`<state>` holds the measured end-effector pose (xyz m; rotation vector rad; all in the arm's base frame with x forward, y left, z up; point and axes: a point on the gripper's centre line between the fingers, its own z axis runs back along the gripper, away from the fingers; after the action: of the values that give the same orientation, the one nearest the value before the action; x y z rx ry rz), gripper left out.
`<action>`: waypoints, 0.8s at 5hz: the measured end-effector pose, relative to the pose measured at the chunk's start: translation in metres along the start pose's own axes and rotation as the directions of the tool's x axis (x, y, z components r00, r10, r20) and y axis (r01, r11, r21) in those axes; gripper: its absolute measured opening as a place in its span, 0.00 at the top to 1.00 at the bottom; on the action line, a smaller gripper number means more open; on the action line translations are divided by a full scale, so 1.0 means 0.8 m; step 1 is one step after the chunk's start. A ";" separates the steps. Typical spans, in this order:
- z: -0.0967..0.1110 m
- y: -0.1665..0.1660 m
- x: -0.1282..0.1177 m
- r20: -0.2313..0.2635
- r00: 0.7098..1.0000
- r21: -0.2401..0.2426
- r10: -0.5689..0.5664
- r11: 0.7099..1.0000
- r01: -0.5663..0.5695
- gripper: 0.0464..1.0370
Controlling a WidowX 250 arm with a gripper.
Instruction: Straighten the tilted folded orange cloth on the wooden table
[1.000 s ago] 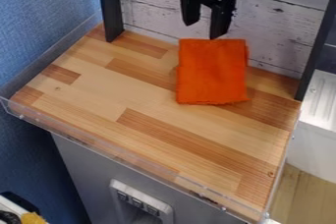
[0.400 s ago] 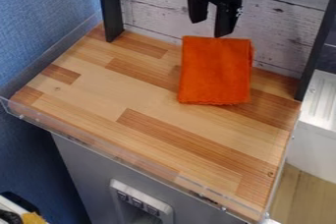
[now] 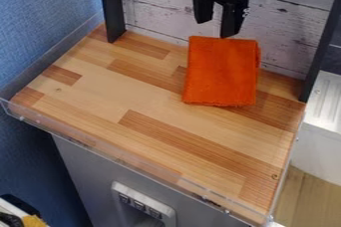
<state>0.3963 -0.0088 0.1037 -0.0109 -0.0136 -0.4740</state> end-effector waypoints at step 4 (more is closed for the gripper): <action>0.003 -0.007 0.000 -0.019 1.000 0.001 -0.004 1.000 0.004 0.04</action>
<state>0.3940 -0.0140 0.1060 -0.0057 0.0051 -0.4777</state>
